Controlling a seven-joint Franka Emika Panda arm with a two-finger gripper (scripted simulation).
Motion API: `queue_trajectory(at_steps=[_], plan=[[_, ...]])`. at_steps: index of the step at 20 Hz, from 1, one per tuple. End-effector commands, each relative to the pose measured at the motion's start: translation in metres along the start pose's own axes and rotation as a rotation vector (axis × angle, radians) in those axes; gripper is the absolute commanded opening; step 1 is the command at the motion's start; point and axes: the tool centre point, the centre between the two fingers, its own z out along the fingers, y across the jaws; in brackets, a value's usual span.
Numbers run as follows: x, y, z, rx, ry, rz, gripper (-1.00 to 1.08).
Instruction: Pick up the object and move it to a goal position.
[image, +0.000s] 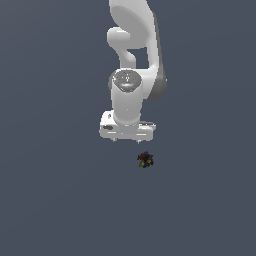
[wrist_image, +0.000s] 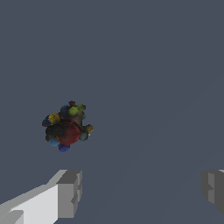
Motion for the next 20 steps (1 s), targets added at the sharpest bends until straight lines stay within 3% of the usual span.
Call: queue_trajectory(at_steps=[1, 20], plan=[[0.001, -0.003, 0.002, 0.002, 0.000, 0.035, 1.00], [0.011, -0.041, 0.029, 0.018, 0.003, 0.478, 1.00]])
